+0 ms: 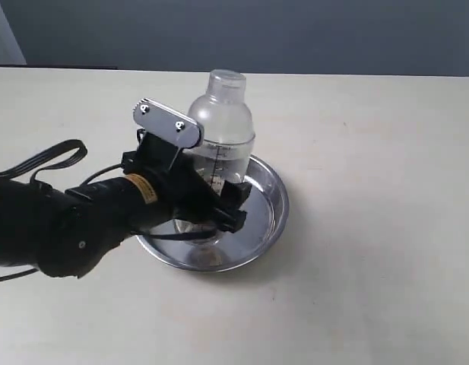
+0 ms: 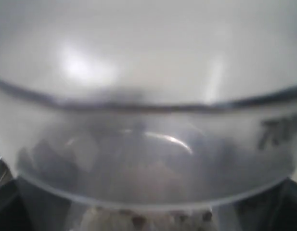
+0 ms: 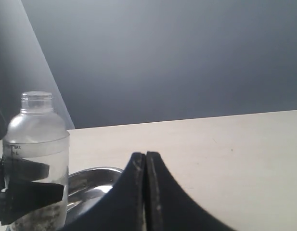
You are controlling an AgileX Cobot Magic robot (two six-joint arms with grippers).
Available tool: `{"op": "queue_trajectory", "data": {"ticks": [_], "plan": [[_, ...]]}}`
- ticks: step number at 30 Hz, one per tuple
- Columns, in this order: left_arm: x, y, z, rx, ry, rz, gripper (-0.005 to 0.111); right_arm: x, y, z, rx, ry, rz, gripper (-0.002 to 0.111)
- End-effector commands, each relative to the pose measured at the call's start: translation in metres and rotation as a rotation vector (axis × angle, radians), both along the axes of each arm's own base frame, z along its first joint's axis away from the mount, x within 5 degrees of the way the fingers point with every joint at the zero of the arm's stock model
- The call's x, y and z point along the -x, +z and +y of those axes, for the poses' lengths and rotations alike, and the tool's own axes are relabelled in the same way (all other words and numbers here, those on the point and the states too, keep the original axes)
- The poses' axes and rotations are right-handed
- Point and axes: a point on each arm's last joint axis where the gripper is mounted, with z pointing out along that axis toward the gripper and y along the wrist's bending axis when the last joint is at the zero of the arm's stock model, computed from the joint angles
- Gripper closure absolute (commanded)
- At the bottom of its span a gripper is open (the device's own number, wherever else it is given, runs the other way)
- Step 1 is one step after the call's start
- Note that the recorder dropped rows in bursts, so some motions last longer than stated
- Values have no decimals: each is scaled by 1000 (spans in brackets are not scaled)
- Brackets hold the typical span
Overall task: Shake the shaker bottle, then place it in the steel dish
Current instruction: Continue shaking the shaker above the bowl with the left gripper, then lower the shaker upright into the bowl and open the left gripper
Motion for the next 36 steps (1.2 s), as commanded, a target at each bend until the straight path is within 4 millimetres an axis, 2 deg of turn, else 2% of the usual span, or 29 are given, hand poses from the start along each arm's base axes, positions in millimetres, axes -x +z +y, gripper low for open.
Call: {"op": "queue_trajectory", "data": {"ticks": [1,4,11,17,22,27,33,35,36], "plan": [[-11,23,0,68,23,-201,106,0,0,-1,8,-6,-7,109],[-21,13,6,69,76,-227,106,0,0,-1,6,-6,-6,109],[-37,-31,9,99,168,-240,106,0,0,-1,4,-9,-8,109],[-43,-51,9,162,207,-221,106,0,0,-1,2,-9,-7,109],[-45,-67,7,144,216,-183,106,0,0,-1,2,-9,-7,109],[-45,-69,5,144,194,-174,106,0,0,-1,2,-9,-7,109],[-43,-55,0,164,135,-172,106,0,0,-1,2,-9,-7,109],[-42,-54,1,181,155,-135,93,0,0,0,8,-4,-6,109],[-42,-54,3,195,184,-116,79,0,0,0,8,-4,-6,109]]}}
